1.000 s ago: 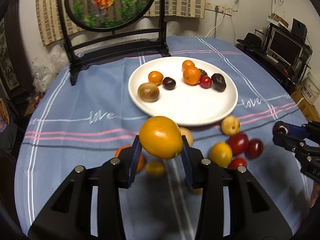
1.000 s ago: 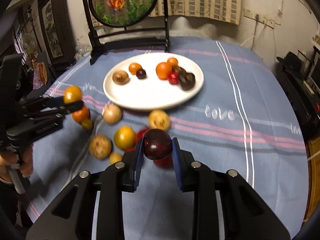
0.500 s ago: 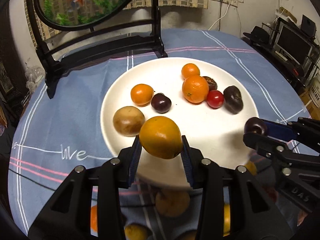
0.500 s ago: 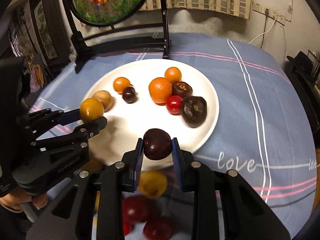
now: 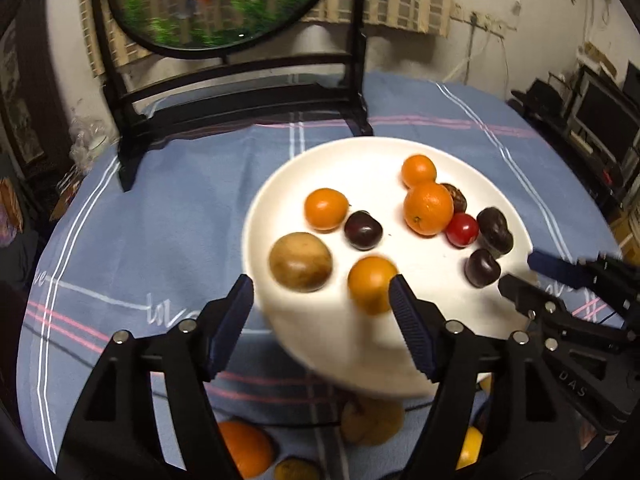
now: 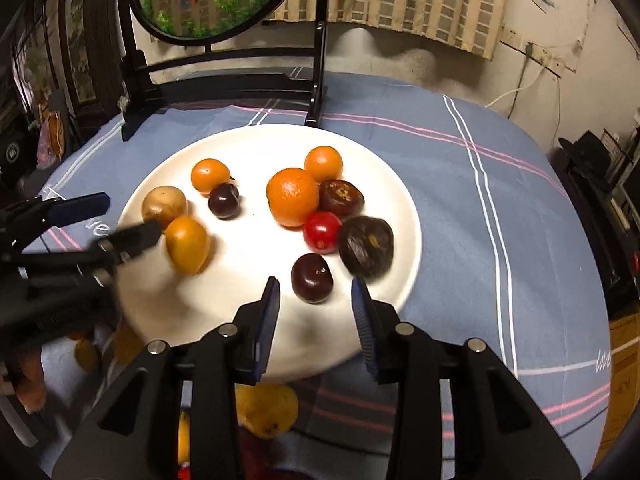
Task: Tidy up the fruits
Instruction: 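Carry the orange and dark red plum onto the plate and open both tools, then grasp the tangerine with the left tool while the right tool returns to the fruits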
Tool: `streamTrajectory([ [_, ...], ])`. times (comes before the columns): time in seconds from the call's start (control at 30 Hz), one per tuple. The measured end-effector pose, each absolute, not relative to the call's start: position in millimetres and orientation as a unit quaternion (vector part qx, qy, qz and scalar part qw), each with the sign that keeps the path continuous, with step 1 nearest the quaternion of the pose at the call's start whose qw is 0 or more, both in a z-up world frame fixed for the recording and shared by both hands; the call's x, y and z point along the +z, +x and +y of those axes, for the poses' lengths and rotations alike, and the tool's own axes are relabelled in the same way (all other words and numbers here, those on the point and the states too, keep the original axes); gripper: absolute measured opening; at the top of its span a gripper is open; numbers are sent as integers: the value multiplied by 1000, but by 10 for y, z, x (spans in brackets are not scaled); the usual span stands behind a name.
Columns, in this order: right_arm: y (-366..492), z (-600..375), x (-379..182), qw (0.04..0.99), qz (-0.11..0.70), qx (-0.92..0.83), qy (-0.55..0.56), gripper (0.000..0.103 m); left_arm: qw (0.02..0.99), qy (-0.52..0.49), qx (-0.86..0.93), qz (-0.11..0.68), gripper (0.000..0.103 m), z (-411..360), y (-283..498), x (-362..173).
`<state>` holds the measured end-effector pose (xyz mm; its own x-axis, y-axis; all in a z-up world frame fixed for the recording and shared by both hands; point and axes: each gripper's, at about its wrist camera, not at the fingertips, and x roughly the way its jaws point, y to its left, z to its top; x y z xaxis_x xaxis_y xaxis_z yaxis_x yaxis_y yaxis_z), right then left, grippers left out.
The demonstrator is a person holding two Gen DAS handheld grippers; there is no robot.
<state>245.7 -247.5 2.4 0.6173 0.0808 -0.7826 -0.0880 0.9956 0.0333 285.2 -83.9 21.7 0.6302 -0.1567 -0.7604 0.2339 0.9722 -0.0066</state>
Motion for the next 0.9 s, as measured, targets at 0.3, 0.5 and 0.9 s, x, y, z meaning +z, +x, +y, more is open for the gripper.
streamTrajectory([
  [0.3,1727,-2503,151,913,403,59,38,38,922,73,-87,370,88,-496,2204,356],
  [0.5,1389,-2410,204,924,378,53,30,66,921,63,-97,372,89,-311,1951,342],
  [0.9,1282,-2593,-42,921,377,43,88,66,919,62,-83,382,91,-150,1885,40],
])
